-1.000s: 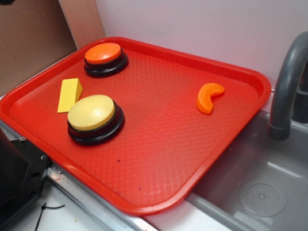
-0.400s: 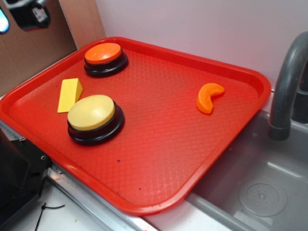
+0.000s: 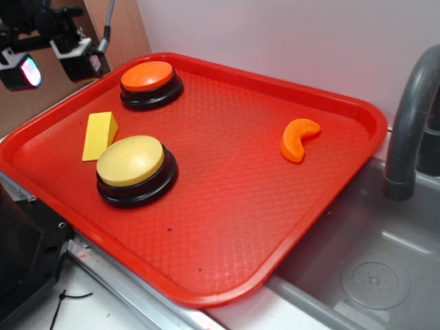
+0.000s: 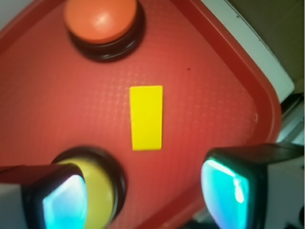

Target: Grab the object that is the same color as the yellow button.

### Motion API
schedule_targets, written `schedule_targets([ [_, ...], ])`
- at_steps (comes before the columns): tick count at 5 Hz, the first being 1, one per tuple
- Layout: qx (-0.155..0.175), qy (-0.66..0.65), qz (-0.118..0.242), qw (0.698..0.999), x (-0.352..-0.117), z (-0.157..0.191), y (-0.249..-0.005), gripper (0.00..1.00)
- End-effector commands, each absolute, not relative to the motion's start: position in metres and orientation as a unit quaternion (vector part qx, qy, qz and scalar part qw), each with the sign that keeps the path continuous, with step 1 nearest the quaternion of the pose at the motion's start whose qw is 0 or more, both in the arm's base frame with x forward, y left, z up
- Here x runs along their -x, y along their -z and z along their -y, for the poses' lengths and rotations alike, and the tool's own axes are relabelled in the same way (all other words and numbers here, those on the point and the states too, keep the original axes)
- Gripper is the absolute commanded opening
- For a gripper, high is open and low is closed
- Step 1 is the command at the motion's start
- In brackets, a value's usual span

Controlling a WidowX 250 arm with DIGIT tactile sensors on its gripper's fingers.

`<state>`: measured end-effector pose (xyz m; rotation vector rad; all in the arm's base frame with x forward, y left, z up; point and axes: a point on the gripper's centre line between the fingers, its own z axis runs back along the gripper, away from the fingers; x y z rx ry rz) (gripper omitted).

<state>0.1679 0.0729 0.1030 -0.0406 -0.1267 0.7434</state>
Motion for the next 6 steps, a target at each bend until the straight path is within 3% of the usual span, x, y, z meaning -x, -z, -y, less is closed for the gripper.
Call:
schedule_targets([
  [1, -0.028, -0.419, 0.124, 0.899, -0.186, -0.097, -0.069, 1.00],
  [4, -0.002, -0.392, 0.119, 0.912, -0.200, -0.093, -0.022, 1.00],
  [5, 0.001, -0.386, 0.114, 0.915, -0.198, -0.092, -0.023, 0.00],
  [6, -0.014, -0.381, 0.095, 0.919, -0.198, -0.091, -0.035, 0.00],
])
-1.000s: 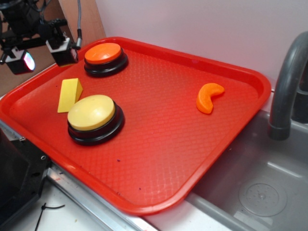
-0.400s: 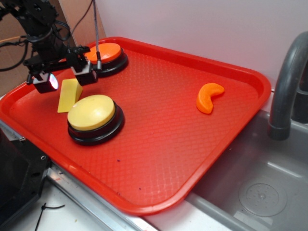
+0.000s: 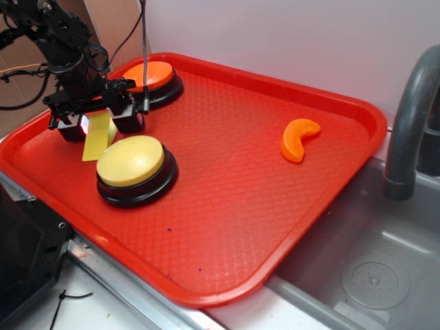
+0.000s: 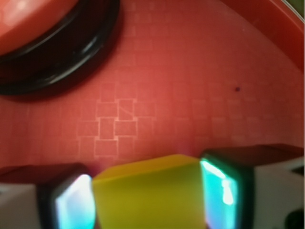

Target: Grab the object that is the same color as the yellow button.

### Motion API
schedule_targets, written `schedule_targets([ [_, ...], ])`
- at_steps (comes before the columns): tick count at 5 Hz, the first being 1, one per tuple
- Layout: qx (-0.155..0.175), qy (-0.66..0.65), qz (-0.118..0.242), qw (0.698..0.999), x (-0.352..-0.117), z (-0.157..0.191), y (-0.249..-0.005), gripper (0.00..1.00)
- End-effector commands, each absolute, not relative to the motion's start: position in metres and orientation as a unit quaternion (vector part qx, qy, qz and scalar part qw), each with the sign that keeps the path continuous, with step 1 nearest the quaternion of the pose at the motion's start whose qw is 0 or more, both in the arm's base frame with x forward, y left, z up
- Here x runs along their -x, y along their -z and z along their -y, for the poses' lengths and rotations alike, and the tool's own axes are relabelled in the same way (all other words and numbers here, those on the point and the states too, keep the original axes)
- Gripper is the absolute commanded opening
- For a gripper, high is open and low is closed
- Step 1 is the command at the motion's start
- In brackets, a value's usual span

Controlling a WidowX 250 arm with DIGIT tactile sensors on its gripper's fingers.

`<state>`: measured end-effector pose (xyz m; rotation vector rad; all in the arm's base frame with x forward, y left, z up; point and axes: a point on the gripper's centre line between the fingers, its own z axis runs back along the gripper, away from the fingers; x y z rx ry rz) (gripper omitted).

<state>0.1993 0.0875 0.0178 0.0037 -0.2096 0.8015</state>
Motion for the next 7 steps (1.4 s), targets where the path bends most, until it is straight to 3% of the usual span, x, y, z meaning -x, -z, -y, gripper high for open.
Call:
schedule_targets([
  [1, -0.025, -0.364, 0.083, 0.927, -0.203, -0.088, -0.060, 0.00],
  [3, 0.026, -0.294, 0.043, 0.954, -0.236, -0.054, -0.127, 0.00],
  [5, 0.041, -0.243, 0.067, 0.967, -0.258, -0.024, -0.180, 0.00],
  [6, 0.036, -0.204, 0.101, 0.973, -0.255, -0.005, -0.198, 0.00],
  [7, 0.023, -0.211, 0.095, 0.973, -0.252, -0.007, -0.192, 0.00],
])
